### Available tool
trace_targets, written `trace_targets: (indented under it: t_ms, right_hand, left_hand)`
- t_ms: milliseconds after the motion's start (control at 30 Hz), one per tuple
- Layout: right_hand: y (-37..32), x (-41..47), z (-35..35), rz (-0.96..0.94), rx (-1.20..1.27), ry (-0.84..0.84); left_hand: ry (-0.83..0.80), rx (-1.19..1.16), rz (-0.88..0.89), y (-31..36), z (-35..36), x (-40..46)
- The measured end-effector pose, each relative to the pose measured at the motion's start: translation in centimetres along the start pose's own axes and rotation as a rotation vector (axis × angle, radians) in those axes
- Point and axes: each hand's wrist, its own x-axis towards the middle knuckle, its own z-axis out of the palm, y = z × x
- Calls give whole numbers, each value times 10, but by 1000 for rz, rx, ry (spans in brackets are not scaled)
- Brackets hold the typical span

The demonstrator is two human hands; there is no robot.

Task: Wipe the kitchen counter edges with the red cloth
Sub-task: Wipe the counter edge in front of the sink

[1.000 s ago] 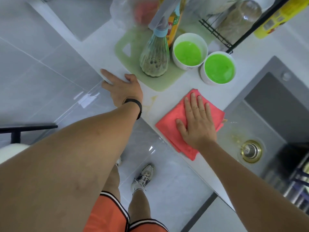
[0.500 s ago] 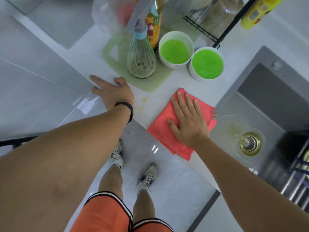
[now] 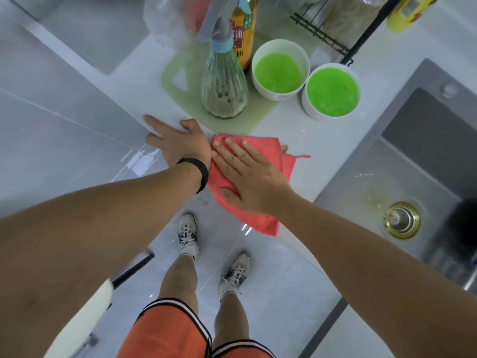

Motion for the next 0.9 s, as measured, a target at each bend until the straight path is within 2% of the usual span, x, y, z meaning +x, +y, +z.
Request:
trace_targets:
  t_ms: [333,467,533,767,900]
  right_hand:
    - [-18,-26,2,58,21,7]
    - [-9,-69,-3,-27,18,-62]
    - [3,-88,-8,-31,10,-114]
    - [-12,-69,-6,387,45,-49]
    - [-15,-39,-2,454,60,-9]
  left_hand:
    - [-8,3,-5,1,-4,-4]
    - [-29,191,-5,-2,-5,0]
    - [-24,201,-12,-2,-5,0]
    - [-37,0,-23,1,-6,-6]
    - [-4,-41,7,-4,0,0]
